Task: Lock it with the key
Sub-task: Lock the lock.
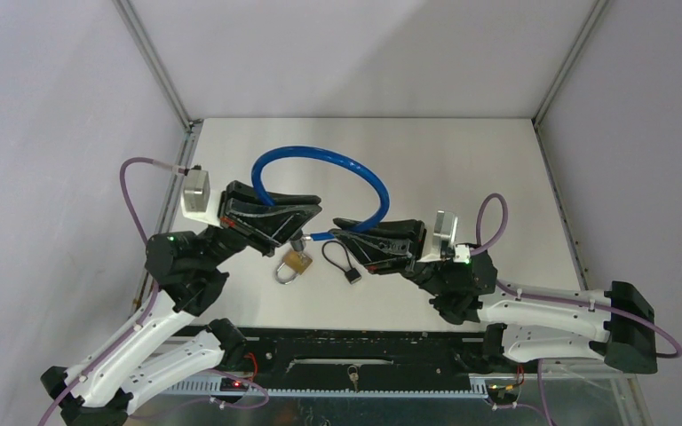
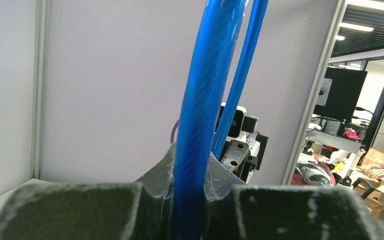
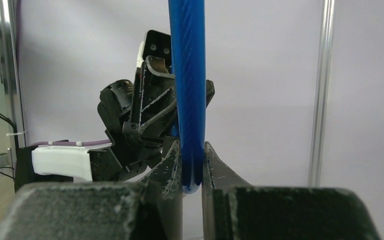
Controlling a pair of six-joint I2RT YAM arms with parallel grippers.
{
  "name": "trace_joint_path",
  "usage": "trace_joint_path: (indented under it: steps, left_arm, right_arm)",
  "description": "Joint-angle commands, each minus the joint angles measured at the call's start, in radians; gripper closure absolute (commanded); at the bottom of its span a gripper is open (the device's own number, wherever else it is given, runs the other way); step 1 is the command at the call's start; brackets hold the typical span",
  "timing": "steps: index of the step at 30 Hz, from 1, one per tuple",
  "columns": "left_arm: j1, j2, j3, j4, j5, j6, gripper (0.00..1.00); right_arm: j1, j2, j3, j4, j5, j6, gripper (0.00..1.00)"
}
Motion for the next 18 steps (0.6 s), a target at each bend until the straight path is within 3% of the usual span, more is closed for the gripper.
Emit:
trace_joint_path:
  steps: [1,7,12,18]
  left_arm:
    - [-0.006,0.002,0.009,0.139,-0.012,-0.067,1.0]
    - [-0.007,0.003,0.014,0.17,-0.011,-0.091,1.0]
    - [-0.006,0.0,0.012,0.167,-0.014,-0.091,1.0]
    - [-0.007,0.017,0.005,0.19,0.016,-0.107,1.0]
  right_arm:
    - [0.0,0.03,0.005,-0.187,-0.038,-0.03,0.99]
    - [0.0,0.026,-0.008,-0.197,-0.033,-0.036,0.96]
    - [0.001,-0.001,-0.018,-0.218,-0.034,-0.04,0.84]
    - [0.003,-0.058,-0.018,-0.249,-0.028,-0.042,0.76]
